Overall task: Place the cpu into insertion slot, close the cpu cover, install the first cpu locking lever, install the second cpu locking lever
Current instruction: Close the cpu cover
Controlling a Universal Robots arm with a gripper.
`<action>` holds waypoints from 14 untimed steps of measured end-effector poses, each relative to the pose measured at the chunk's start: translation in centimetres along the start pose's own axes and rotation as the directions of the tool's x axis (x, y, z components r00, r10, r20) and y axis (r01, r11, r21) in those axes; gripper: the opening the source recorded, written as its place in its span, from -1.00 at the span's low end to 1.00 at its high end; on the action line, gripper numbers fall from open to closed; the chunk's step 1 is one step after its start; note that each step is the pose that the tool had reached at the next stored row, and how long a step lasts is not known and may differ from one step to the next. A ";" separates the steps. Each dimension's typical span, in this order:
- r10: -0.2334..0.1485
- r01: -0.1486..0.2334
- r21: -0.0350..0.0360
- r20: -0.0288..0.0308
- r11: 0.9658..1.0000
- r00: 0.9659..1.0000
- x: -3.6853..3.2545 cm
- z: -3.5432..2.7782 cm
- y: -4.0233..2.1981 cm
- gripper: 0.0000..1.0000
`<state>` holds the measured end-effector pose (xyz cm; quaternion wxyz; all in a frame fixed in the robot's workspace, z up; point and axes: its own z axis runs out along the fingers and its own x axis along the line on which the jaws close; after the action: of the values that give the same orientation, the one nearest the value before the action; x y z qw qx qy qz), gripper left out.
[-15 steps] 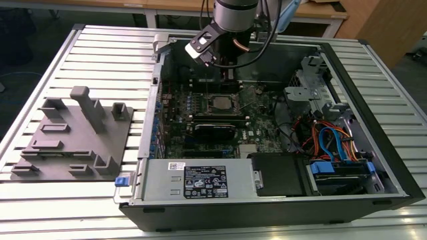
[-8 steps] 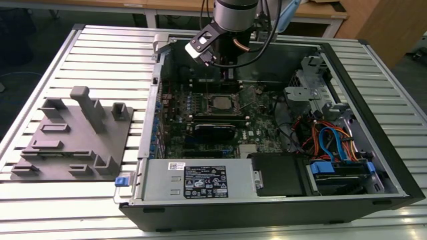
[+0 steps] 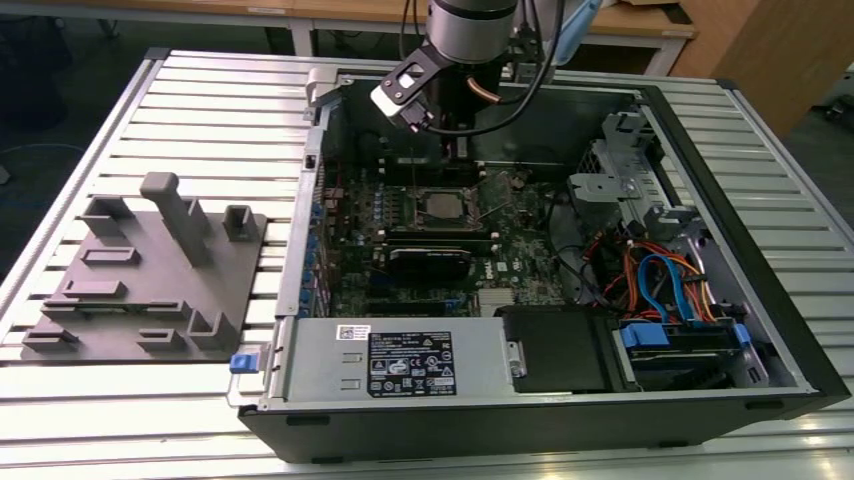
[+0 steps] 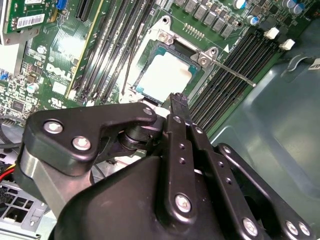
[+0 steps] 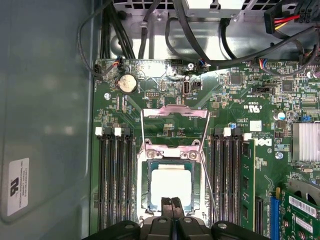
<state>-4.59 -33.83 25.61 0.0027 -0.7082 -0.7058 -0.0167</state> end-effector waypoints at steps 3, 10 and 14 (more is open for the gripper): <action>0.000 0.000 0.000 0.000 1.000 1.000 0.01 0.01 0.34 -0.80; 0.000 0.000 0.001 0.000 1.000 1.000 0.01 0.02 0.76 -0.80; 0.000 0.000 0.001 0.000 1.000 1.000 0.01 0.02 0.88 -0.80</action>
<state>-3.71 -33.82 25.61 0.0029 -0.7083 -0.7057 -0.0165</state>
